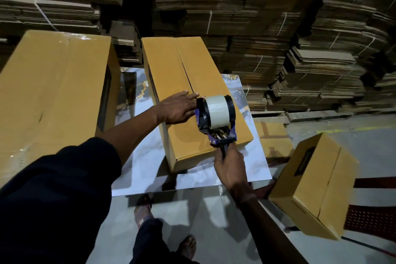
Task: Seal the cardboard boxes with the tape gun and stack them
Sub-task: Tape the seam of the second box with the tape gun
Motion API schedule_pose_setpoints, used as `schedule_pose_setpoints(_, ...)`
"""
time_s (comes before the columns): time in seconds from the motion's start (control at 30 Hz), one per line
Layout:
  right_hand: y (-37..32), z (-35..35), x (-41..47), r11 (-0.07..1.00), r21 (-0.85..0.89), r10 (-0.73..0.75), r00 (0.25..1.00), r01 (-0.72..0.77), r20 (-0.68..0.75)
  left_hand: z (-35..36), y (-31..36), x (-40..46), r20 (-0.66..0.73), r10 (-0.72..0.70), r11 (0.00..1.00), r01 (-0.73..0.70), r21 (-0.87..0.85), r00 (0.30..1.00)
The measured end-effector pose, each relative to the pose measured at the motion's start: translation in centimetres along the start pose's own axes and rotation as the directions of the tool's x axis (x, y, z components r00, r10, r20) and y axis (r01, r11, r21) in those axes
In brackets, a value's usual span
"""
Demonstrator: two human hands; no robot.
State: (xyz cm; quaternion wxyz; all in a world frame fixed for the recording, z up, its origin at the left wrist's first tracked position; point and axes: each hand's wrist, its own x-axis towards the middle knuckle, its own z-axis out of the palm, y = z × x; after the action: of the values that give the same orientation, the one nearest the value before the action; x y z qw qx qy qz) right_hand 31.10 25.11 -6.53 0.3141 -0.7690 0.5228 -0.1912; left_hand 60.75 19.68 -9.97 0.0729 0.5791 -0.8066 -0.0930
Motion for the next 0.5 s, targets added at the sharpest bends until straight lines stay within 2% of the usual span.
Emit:
schedule_pose_setpoints(0.13,1.0,-0.5,-0.8,1.0,-0.029,-0.01,1.0,0.01,-0.009,-0.2,0.1,0.1,0.027,-0.014,1.0,0.014,-0.01,1.0)
schedule_pose_setpoints(0.33,3.1,-2.2,-5.4,0.98,-0.059,-0.193,0.978,0.188,-0.08,-0.1,0.2,0.3,0.031,-0.037,0.999,0.036,0.014,0.999)
schedule_pose_setpoints(0.4,2.7,-2.5,-5.7,0.994,-0.019,-0.113,0.991,0.111,-0.073,-0.2,0.9,0.1,0.032,-0.057,0.998,0.057,0.007,0.998)
schedule_pose_setpoints(0.5,2.2,-3.0,-4.7,0.995,-0.005,0.099,0.995,-0.099,0.019,0.2,2.8,-0.5,0.029,-0.026,1.0,0.026,0.003,0.999)
